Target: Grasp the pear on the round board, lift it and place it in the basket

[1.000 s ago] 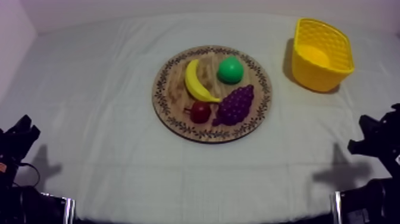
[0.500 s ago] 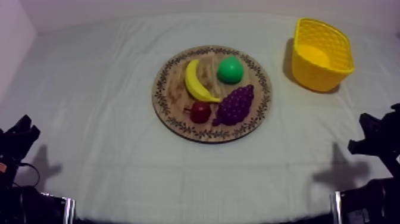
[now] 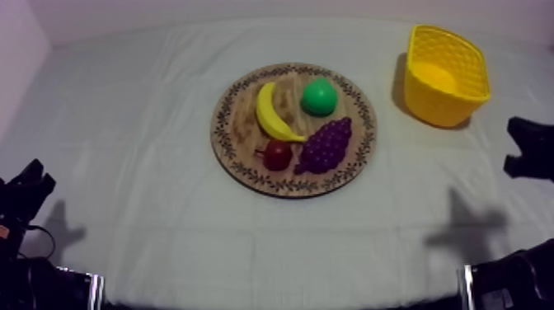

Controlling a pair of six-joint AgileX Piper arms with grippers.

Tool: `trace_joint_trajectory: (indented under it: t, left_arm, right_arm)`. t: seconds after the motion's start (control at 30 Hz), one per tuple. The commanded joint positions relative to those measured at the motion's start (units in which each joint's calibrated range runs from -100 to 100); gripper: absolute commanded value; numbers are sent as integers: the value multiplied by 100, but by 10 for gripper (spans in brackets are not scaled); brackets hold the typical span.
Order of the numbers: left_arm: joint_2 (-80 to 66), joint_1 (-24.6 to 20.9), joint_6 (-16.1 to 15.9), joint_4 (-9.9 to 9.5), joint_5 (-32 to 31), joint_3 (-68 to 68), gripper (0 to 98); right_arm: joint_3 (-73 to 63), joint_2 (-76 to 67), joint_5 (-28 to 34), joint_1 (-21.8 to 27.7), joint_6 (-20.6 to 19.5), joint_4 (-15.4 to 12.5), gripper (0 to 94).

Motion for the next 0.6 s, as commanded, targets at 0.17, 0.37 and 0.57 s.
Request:
trace_joint_trajectory:
  t: [0.17, 0.37, 0.57]
  left_arm:
    - [-4, -3, 0, 0, 2, 0, 1]
    - [-4, -3, 0, 0, 2, 0, 1]
    - [-4, -3, 0, 0, 2, 0, 1]
  right_arm:
    - [-1944, 1349, 513, -791, -919, 550, 8]
    - [-2706, 2257, 705, -1331, -1435, 879, 8]
    - [-3164, 3184, 630, -1778, -1854, 1130, 9]
